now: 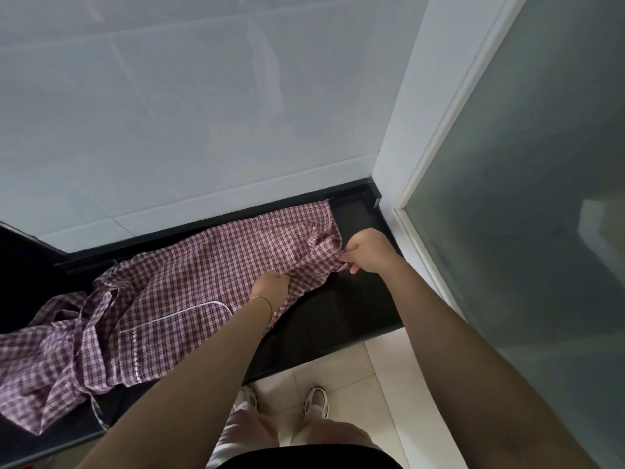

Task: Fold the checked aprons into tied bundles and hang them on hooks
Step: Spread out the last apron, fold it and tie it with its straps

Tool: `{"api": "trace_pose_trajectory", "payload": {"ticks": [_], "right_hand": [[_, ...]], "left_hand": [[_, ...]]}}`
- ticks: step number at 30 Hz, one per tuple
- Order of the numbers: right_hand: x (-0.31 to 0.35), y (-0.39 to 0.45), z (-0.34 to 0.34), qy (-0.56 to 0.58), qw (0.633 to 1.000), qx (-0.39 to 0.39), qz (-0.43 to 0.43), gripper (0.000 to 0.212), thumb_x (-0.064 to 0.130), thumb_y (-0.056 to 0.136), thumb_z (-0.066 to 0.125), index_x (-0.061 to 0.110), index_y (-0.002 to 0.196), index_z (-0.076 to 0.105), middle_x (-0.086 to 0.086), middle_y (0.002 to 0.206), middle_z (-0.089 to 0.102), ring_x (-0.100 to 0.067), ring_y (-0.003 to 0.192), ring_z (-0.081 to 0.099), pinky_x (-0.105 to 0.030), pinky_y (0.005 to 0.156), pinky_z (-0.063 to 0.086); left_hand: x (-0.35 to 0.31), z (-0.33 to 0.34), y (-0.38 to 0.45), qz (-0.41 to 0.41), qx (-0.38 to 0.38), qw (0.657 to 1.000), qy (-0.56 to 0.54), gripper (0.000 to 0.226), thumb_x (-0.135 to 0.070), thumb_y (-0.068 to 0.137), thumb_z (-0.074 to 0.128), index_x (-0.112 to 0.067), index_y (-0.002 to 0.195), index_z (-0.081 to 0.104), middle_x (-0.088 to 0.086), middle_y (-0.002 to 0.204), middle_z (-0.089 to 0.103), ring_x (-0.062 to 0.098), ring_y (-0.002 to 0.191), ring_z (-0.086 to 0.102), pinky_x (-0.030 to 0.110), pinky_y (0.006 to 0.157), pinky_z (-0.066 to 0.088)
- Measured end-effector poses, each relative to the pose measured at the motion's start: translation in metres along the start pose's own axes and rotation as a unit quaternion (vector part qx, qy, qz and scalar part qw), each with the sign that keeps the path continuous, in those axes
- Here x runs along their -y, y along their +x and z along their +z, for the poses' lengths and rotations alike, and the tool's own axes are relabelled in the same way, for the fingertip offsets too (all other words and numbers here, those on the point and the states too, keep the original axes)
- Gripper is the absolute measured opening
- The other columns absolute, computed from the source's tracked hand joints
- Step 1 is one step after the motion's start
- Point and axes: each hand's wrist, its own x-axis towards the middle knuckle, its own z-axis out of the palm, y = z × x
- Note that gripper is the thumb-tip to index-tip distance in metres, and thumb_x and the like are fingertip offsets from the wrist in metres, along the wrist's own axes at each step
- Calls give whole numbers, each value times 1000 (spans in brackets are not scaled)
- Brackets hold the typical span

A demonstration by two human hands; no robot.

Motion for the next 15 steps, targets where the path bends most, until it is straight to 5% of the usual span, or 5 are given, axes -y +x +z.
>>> {"api": "trace_pose_trajectory", "payload": {"ticks": [3,8,12,15], "right_hand": [[0,-5,-10,120,992,12,-34,15,14,95,65,8,108,71,-7,91,74,-15,77,72,-24,66,55],[1,-6,-17,259,964,45,-34,16,7,99,58,2,109,69,-12,93,72,-16,76,70,-24,68,55],[-4,-6,-22,273,960,52,-41,17,8,98,59,2,110,70,-9,85,70,-15,70,65,-24,66,52],[-6,-5,-28,192,977,93,-26,12,10,99,58,8,105,68,-7,86,71,-14,67,66,-25,65,56]], "left_hand": [[-1,-4,0,12,23,1000,17,37,-23,103,46,5,119,64,13,97,58,27,89,53,39,92,47],[-6,-11,-4,51,76,992,91,20,-21,100,53,-8,114,59,3,95,58,11,70,51,23,61,44],[-13,-20,-5,107,124,965,207,34,-27,96,61,-6,123,63,9,121,64,22,107,60,33,93,48],[-17,-18,-5,136,155,936,284,38,-33,92,66,-9,122,68,7,125,65,22,117,58,31,97,48]]}}
